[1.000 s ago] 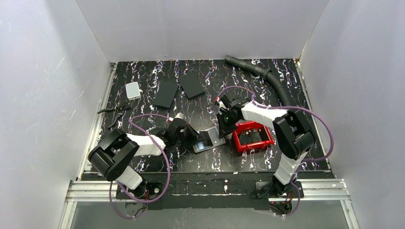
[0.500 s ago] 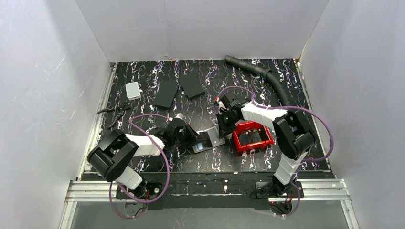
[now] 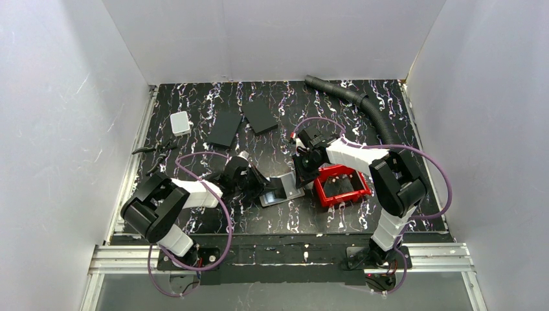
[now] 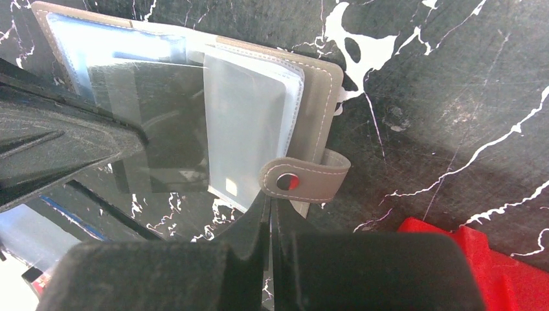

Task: Put the credit cards into the card holder
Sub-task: Insert the credit card into the card holder.

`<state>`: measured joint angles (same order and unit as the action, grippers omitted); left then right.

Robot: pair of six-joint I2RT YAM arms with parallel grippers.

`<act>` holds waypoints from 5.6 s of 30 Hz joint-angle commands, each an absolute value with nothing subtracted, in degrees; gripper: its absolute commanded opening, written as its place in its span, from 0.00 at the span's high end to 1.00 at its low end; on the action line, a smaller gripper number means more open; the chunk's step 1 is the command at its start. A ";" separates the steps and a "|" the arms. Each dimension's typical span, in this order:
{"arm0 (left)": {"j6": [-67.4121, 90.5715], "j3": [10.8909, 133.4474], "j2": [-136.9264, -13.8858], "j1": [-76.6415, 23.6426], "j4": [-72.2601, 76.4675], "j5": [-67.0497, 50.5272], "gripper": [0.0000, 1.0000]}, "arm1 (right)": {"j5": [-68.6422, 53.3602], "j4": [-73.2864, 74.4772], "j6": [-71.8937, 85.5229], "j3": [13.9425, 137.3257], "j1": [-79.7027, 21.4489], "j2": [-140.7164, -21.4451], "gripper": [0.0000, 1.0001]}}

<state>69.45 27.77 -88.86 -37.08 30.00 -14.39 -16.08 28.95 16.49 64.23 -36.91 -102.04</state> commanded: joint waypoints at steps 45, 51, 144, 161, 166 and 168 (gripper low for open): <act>70.84 23.82 -89.17 -38.07 37.97 -8.18 1.00 | -17.21 28.08 16.70 64.36 -38.80 -103.05 0.95; 70.75 23.39 -89.00 -38.03 38.06 -7.91 1.00 | -17.22 28.04 16.61 64.42 -38.90 -103.12 0.95; 59.32 47.80 -91.93 -42.94 3.05 -8.94 0.35 | -13.93 30.26 19.16 65.62 -38.44 -98.62 0.79; 59.59 48.90 -93.50 -42.81 3.79 -11.39 0.34 | -12.08 30.57 18.68 67.24 -36.79 -101.07 0.86; 60.49 49.61 -94.35 -42.83 5.36 -14.13 0.32 | -14.59 27.54 19.58 66.98 -37.94 -103.80 0.86; 61.12 49.51 -94.93 -42.84 7.58 -15.54 0.32 | -16.13 26.08 20.35 66.80 -37.97 -104.50 0.87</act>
<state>60.38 48.38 -94.30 -42.57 4.49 -12.12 -13.69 29.82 19.31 65.43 -37.43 -102.85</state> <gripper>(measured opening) 0.675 0.140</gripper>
